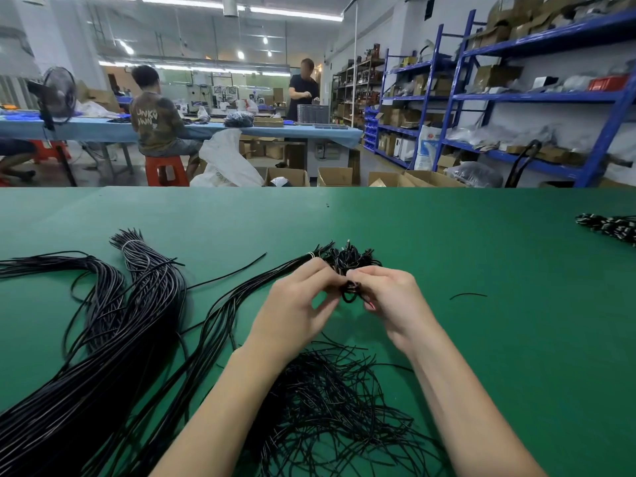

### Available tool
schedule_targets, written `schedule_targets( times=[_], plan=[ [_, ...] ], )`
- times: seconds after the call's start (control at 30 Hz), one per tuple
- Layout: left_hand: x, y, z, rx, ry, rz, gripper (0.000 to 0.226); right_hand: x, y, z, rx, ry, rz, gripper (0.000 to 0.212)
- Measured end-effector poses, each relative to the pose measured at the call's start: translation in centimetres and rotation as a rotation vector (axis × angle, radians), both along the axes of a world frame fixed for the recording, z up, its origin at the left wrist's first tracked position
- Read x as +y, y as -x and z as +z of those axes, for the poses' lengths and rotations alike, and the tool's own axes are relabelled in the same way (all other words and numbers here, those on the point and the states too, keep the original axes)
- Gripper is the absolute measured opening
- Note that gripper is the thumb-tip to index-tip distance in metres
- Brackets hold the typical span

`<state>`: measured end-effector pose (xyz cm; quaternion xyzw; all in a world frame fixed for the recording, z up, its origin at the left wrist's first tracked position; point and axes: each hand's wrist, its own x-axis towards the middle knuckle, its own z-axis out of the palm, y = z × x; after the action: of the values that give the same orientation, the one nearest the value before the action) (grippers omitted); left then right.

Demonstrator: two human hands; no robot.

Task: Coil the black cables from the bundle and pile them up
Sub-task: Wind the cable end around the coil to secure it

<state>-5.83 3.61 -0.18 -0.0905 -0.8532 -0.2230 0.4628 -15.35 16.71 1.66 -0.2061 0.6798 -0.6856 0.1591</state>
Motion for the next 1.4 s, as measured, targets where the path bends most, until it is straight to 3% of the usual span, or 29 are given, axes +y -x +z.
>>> schedule_targets(
  times=[0.07,0.23,0.3,0.37,0.47,0.6,0.77,0.97,1.07,1.17,1.3,1.37,1.4],
  plan=[
    [0.1,0.1,-0.1,-0.051,-0.134,0.012,0.019,0.1,0.0,-0.1,0.084,-0.023,-0.008,0.015],
    [-0.2,0.2,1.3,-0.599,-1.333,-0.345,0.016,0.5,0.5,-0.1,0.446,-0.089,-0.027,0.013],
    [-0.6,0.0,1.5,-0.692,-1.574,-0.431,0.013,0.7,0.5,-0.2,0.521,-0.09,0.012,0.011],
    [-0.6,-0.2,1.7,-0.696,-1.629,-0.474,0.017,1.0,0.5,-0.1,0.619,-0.114,0.023,0.011],
    [-0.3,-0.3,1.8,-0.666,-1.598,-0.511,0.024,1.5,0.7,0.3,0.773,-0.146,0.0,0.009],
    [-0.2,-0.2,1.9,-0.617,-1.532,-0.448,0.012,2.0,0.8,0.9,0.964,-0.244,-0.069,0.003],
    [0.0,-0.1,2.0,-0.54,-1.415,-0.363,0.007,2.2,0.6,0.7,0.964,-0.338,-0.144,0.011],
    [0.3,-0.4,2.2,-0.477,-1.081,-0.18,0.013,1.7,0.7,0.6,0.761,-0.347,-0.131,0.008],
    [0.5,-0.3,2.0,-0.4,-0.775,-0.057,0.013,1.3,0.6,0.7,0.665,-0.298,-0.127,0.021],
    [0.5,-0.3,1.9,-0.269,-0.464,-0.011,0.018,1.0,0.5,0.7,0.536,-0.296,-0.058,0.019],
    [-0.2,-0.6,1.2,-0.057,0.027,0.052,0.025,1.1,0.7,0.6,0.102,-0.154,0.092,0.011],
    [-0.2,-0.4,0.7,0.023,0.11,0.087,0.025,1.1,0.6,0.6,-0.044,-0.118,0.116,0.008],
    [-0.1,-0.2,0.6,0.017,0.045,0.085,0.025,1.0,0.7,0.4,-0.009,-0.113,0.09,0.008]
  ],
)
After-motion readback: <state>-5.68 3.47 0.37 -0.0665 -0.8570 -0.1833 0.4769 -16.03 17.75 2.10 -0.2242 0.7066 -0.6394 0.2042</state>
